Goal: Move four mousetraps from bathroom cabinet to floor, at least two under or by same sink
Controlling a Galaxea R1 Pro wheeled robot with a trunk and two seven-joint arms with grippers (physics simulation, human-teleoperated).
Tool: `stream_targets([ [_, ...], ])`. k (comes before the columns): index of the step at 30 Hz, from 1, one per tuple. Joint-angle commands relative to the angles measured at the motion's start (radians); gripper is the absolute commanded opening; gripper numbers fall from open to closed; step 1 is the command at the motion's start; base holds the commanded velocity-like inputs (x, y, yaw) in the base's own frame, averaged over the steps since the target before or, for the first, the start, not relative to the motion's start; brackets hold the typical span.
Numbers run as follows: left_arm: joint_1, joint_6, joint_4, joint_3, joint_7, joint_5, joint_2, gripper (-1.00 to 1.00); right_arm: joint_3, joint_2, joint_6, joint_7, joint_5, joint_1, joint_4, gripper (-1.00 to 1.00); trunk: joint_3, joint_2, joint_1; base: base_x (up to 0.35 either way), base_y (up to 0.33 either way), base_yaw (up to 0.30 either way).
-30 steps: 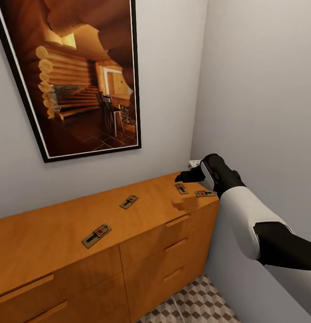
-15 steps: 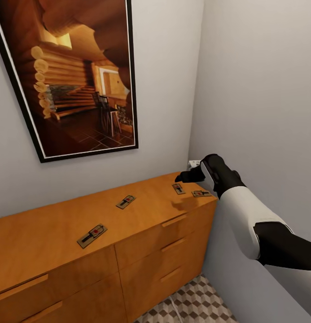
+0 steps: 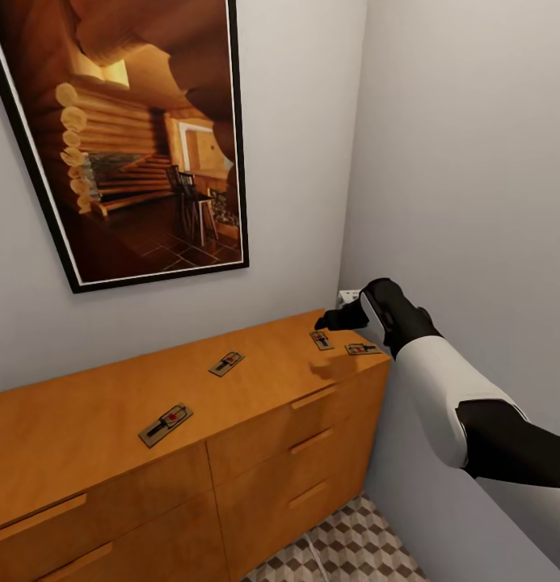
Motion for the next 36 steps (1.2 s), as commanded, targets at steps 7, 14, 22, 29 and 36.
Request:
stream_targets([
  [7, -0.001, -0.005, 0.002, -0.001, 0.002, 0.0, 0.0, 1.0, 0.014, -0.004, 0.003, 0.006, 0.053, 0.0, 0.012, 1.0, -0.001, 0.0, 0.0, 0.0, 0.0, 0.0],
  [14, -0.001, -0.006, 0.002, -0.001, 0.002, 0.0, 0.0, 1.0, 0.017, -0.011, 0.0, 0.006, 0.106, 0.0, 0.016, 1.0, -0.001, 0.0, 0.0, 0.0, 0.0, 0.0],
  [22, -0.001, -0.005, 0.002, -0.001, 0.002, 0.0, 0.0, 1.0, 0.018, -0.011, 0.0, 0.007, 0.115, 0.0, 0.016, 1.0, -0.001, 0.0, 0.0, 0.0, 0.0, 0.0],
  [29, -0.001, -0.005, 0.002, -0.001, 0.002, 0.0, 0.0, 1.0, 0.018, -0.01, -0.003, 0.01, 0.116, 0.001, 0.017, 1.0, -0.001, 0.0, 0.0, 0.0, 0.0, 0.0],
  [36, -0.001, -0.005, 0.002, -0.001, 0.002, 0.0, 0.001, 1.0, 0.019, -0.007, -0.009, 0.013, 0.115, 0.001, 0.016, 1.0, -0.001, 0.0, 0.0, 0.0, 0.0, 0.0],
])
